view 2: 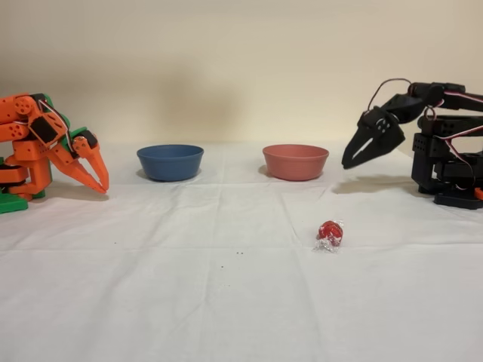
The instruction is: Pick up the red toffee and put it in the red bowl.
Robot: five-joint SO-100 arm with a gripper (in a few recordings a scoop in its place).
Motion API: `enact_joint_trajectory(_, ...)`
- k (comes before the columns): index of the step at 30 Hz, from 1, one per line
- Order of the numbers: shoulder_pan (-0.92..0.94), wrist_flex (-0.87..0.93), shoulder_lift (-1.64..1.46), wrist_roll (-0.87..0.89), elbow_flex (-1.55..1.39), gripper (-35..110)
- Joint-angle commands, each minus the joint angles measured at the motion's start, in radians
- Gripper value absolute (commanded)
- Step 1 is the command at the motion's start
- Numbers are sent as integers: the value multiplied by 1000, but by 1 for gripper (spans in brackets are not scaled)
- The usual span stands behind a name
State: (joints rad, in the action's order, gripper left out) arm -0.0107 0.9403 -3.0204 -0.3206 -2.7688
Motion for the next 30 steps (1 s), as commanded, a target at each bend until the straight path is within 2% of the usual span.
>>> enact_joint_trajectory(1,-43,34,95,-38,204,1)
enact_joint_trajectory(7,-91,100,281,-43,509,1)
enact_joint_trajectory(19,-279,245,511,95,844,7)
enact_joint_trajectory(30,-456,239,699,164,945,16)
